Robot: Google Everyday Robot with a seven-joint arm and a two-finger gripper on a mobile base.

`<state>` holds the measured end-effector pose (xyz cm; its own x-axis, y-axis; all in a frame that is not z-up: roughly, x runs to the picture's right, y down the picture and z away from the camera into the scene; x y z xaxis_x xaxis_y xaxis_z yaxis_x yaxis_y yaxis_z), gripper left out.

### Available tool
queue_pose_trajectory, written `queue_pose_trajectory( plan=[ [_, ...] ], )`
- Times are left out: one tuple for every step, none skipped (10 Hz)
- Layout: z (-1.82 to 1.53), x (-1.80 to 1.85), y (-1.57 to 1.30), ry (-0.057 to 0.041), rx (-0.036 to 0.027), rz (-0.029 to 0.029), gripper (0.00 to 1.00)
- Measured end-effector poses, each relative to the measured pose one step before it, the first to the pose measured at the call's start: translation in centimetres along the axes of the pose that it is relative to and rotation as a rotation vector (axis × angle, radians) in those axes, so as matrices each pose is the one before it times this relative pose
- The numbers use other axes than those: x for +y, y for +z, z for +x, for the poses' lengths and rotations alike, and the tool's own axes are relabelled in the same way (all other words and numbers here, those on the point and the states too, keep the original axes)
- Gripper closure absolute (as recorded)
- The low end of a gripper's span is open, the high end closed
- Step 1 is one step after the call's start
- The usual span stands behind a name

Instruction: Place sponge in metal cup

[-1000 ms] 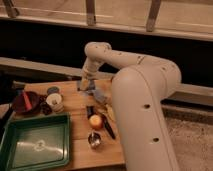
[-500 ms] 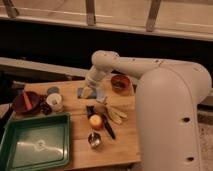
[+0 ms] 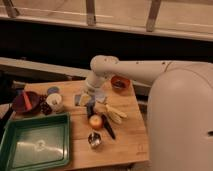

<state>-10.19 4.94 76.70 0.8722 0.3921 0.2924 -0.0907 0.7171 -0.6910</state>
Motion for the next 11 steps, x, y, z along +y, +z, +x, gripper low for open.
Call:
queue_pose_trajectory(
  plan=[
    [0.352, 0.066, -0.23, 0.00205, 0.00242, -0.00174, 1.0],
    [-0.024, -0.015, -0.038, -0.00119, -0.00028, 0.00075, 1.0],
    [-0.185, 0.02, 0.058, -0.00302, -0.00061, -0.00056, 1.0],
    [-0.073, 0.037, 0.049, -0.00217, -0.00021, -0.00105, 1.0],
    [0.053, -0.021, -0.015, 0.00093, 0.00011, 0.00037, 1.0],
    [0.086, -0.051, -0.053, 0.00153, -0.00011, 0.00102, 1.0],
    [-0.016, -0.074, 0.017, -0.0014, 0.00228, 0.00019, 1.0],
    [-0.123, 0.03, 0.239, -0.01262, 0.01883, -0.0069, 1.0],
    [-0.408, 0.695, 0.614, -0.00663, 0.0608, -0.01141, 1.0],
    [0.023, 0.671, 0.233, 0.00673, 0.0195, -0.00763, 1.0],
    [0.949, 0.624, -0.017, 0.01282, 0.01472, -0.00203, 1.0]
  ],
)
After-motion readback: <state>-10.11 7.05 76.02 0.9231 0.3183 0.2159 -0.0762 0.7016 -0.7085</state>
